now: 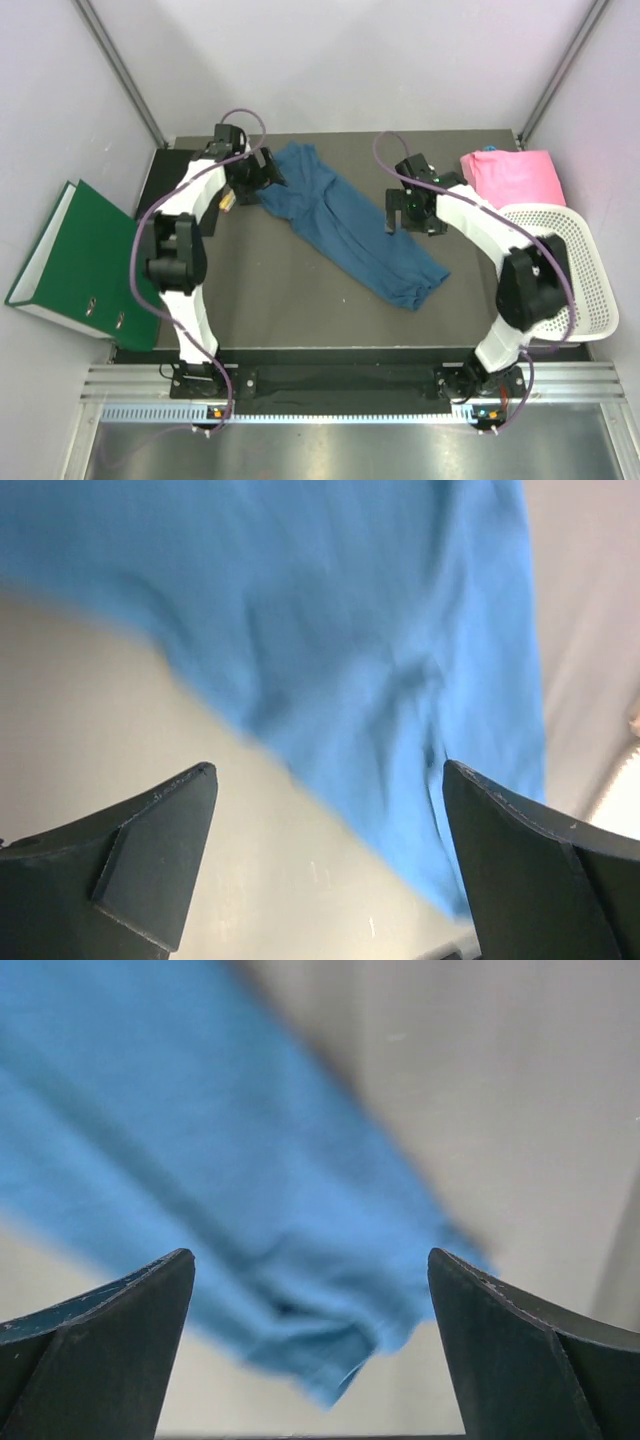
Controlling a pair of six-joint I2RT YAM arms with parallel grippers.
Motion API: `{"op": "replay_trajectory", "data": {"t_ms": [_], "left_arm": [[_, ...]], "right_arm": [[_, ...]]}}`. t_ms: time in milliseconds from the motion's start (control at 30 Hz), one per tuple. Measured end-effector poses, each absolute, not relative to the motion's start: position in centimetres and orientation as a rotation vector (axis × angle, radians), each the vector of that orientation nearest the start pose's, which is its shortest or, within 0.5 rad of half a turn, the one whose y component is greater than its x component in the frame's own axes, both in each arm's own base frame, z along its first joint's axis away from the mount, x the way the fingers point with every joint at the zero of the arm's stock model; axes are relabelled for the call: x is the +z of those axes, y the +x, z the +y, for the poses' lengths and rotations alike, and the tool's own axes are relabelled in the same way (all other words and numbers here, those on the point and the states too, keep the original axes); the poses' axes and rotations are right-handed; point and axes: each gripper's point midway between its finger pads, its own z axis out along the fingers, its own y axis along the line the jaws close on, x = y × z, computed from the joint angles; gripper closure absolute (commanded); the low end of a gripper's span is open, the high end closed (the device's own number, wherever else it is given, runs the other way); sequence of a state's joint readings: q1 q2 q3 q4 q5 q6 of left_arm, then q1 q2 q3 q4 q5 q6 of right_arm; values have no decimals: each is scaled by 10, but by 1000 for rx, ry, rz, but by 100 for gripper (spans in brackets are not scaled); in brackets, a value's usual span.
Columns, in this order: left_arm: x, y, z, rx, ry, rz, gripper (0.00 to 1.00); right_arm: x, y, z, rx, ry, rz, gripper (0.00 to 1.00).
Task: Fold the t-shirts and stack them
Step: Rotate the tshirt 90 degrees
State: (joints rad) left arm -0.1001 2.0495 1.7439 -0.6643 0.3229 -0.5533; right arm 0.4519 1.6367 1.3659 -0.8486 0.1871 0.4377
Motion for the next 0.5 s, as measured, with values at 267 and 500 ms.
{"op": "replay_trajectory", "data": {"t_ms": [267, 500], "left_arm": [[161, 388, -129, -735, -495, 2525, 1], [159, 336, -121, -711, -562, 2546, 1]], "right_arm": [[42, 347, 92, -212, 75, 2876, 14], [41, 355, 82, -190, 49, 2858, 30]]}}
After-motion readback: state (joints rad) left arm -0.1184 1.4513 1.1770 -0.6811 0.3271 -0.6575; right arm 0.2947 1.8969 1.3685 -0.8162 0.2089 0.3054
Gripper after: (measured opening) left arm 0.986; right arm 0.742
